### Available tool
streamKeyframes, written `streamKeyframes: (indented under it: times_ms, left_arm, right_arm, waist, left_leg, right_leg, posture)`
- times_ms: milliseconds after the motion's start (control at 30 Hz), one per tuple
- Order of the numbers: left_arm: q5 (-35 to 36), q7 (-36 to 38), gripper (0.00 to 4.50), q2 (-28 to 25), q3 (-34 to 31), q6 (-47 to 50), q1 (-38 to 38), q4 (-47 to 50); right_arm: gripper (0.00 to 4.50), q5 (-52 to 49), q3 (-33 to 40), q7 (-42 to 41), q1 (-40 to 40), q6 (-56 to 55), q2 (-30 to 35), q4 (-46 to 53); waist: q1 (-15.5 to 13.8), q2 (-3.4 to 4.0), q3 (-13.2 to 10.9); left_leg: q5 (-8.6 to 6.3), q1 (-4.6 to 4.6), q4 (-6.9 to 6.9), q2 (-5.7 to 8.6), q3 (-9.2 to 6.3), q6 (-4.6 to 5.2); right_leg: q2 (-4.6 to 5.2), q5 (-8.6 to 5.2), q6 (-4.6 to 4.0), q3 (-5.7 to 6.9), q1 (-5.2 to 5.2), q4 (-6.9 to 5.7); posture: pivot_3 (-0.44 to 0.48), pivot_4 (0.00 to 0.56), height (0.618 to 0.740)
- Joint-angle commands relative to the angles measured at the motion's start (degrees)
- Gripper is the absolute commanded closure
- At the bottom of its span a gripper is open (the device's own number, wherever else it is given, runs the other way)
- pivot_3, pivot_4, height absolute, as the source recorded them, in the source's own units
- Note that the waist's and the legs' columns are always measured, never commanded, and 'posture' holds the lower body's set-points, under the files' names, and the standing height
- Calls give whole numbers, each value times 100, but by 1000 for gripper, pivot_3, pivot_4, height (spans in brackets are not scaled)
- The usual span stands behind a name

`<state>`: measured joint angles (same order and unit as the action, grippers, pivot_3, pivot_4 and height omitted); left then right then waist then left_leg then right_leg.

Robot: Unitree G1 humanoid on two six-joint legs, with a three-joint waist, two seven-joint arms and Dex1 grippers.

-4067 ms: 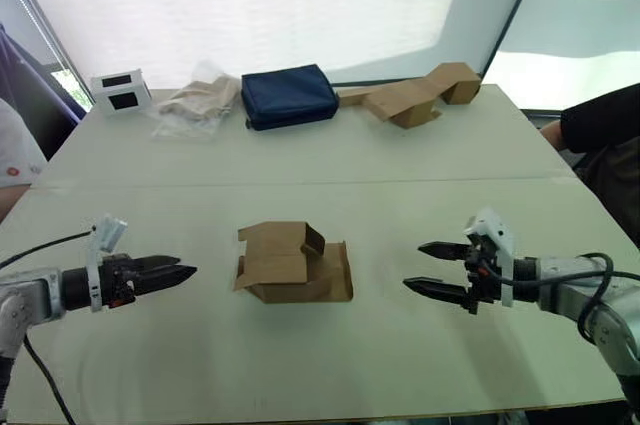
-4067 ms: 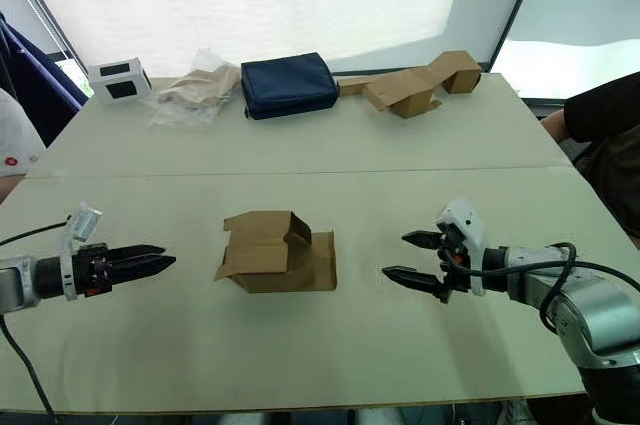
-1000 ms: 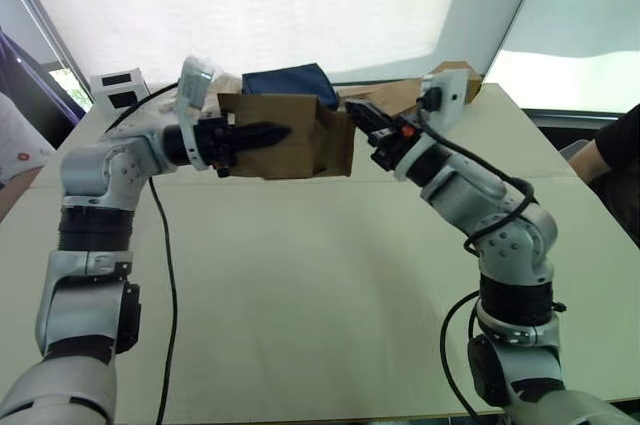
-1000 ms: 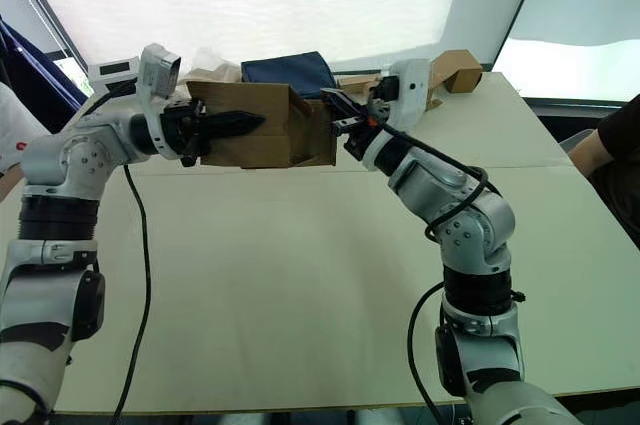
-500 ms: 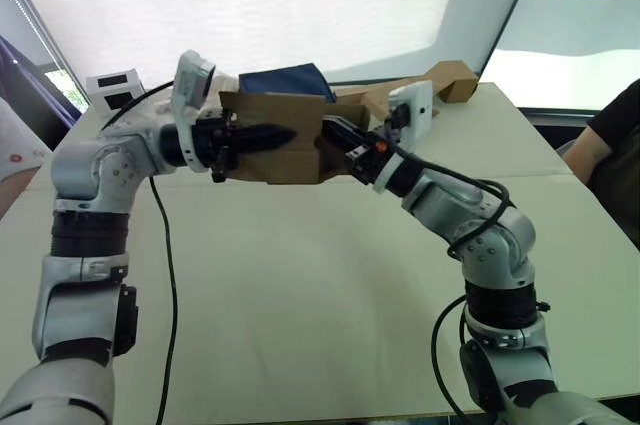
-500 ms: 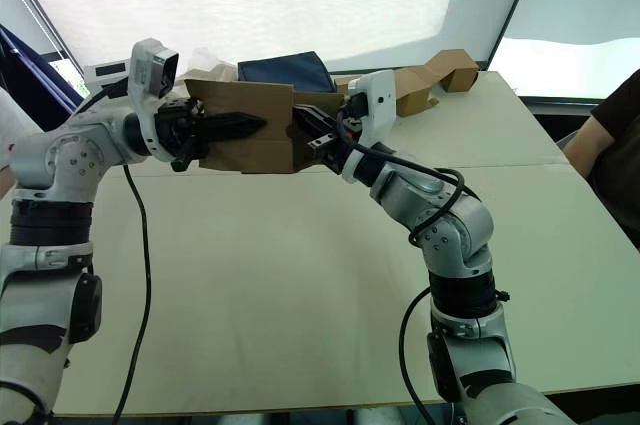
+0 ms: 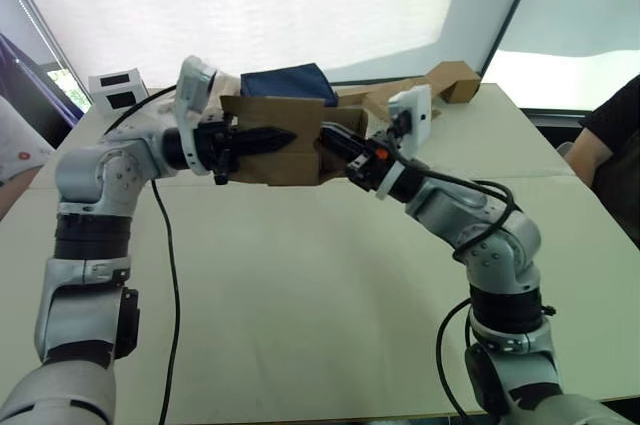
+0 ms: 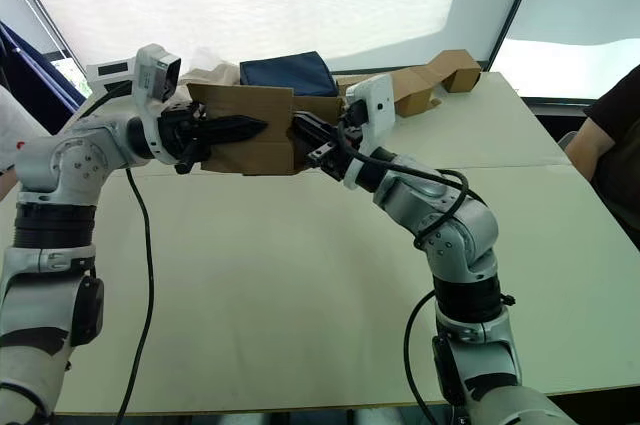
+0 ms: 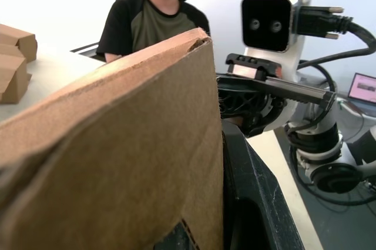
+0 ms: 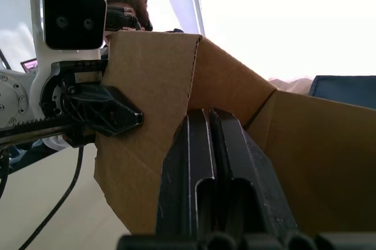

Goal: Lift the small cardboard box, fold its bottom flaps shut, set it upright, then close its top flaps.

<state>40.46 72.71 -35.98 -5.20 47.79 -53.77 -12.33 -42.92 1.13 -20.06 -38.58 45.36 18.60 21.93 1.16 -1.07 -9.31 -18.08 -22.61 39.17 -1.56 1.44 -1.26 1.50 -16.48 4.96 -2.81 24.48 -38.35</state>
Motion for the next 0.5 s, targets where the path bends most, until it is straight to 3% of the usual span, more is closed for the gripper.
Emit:
streamKeyframes:
  times_ms: [33, 167, 300, 500]
  left_arm:
    - [-13, 29, 4500, -50, -64, -144, -83, 44]
    - [-25, 62, 4500, -53, -54, -172, -109, 0]
    - [7, 67, 4500, -30, -70, -151, -198, -20]
    - [95, 42, 4500, 44, -79, -63, -280, 88]
  right_arm:
    - [4438, -211, 571, -221, 224, 0, 399, 276]
    - [4438, -526, 882, -616, 863, 300, 1062, 588]
    - [4438, -459, 580, -923, 1376, 443, 1494, 936]
    - [4438, 44, -70, -835, 1310, 225, 1222, 858]
  waist:
    - [-13, 0, 0]
    - [-36, 0, 0]
    - [4, -1, 0]
    - [13, -1, 0]
  left_leg:
    - [0, -1, 0, 1, 0, 0]
    - [-2, -4, 0, 3, -1, 4]
    - [-3, -4, 0, 0, 0, 6]
    - [-3, 3, 0, -5, -1, 6]
  right_leg:
    - [0, 0, 0, 0, 0, 1]
    - [1, 0, 0, 1, -1, 6]
    - [-2, 0, 0, -1, -1, 7]
    - [-17, 0, -1, -3, -1, 0]
  posture:
    - [0, 150, 740]
    - [0, 150, 740]
    - [0, 150, 740]
    - [0, 150, 740]
